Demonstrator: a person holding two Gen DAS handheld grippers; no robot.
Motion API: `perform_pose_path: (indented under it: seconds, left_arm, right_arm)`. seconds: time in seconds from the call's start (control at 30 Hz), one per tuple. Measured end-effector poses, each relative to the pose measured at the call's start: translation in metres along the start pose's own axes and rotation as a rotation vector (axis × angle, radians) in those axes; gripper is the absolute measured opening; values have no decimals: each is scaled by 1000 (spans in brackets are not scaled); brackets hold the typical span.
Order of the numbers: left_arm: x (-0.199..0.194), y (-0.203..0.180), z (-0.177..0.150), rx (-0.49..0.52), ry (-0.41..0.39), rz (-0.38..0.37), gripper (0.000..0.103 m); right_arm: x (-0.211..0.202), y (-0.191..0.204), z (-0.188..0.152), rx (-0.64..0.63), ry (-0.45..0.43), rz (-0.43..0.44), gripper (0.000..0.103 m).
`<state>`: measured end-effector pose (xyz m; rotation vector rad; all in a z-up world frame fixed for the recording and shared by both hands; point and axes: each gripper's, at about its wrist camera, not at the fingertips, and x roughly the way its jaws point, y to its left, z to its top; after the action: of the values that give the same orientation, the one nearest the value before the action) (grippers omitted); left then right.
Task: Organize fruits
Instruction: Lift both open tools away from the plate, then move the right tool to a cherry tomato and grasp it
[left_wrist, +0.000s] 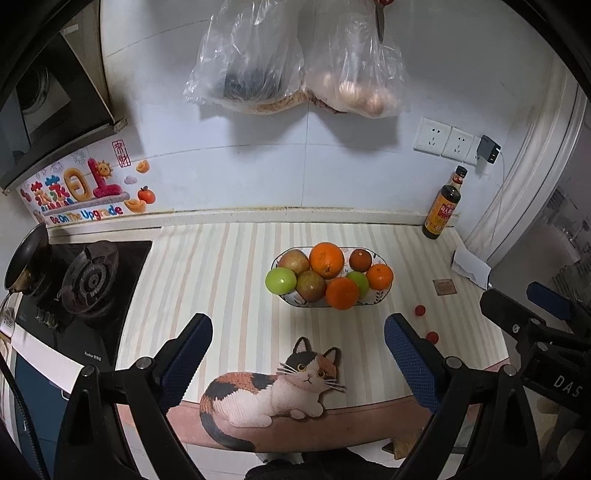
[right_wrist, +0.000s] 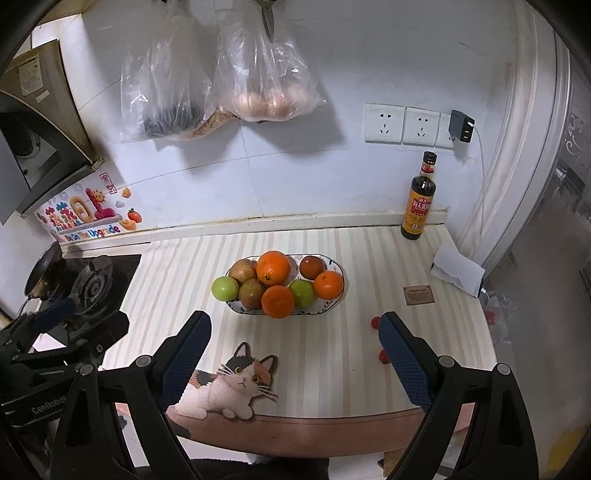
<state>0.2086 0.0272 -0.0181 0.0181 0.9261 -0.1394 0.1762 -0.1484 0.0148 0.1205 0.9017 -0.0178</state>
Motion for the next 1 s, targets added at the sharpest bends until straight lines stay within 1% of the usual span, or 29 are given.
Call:
perform_pose_path:
  seconds: [0.17,0.27,0.37,0.47,0.57,0.67,0.7,0.77,0.8,0.83,0.87,0.9,0.93,1.0]
  left_arm:
    - [4,-3,-2,-14,13,6,95]
    - [13,-5,0,-28,35,-16,96]
    - [24,-13,5,-22,44,-10,103]
    - [37,-25,13,5,27,12,103]
    - [61,-41,21,33,42,22,103]
    - [95,-61,25,73,94,38,103]
    - [107,-69,25,88,114,42,103]
    - [133,-87,24,122,162,47,103]
    - [144,-95,22,139,182,52,103]
    - [156,-105,21,160,206,55,103]
    - [168,-115,19,182,231,57,103]
    - [179,-124,17,198,253,57,103]
    - [193,-136,14,219,282,51,103]
    - [212,-150,12,243,327,30,103]
  right_arm:
    - [9,-4,-3,7,25,20,94]
    - [16,-13,-3,29,33,30,95]
    - [27,-30,-1,62,49,38,95]
    - [50,-62,-2,129,89,49,95]
    - [73,-95,-6,185,120,31,95]
    - [107,-134,-18,235,172,-5,95]
    - [124,-148,-26,250,200,-23,95]
    - [147,-167,-38,274,237,-50,95]
    - [161,-177,-47,290,252,-50,94]
    - [181,-188,-57,308,284,-46,87]
    - [192,-194,-62,318,303,-37,76]
    - [211,-203,-72,346,332,-17,70]
    - [223,-207,-77,361,350,-2,67]
    - [246,-215,-89,400,372,37,67]
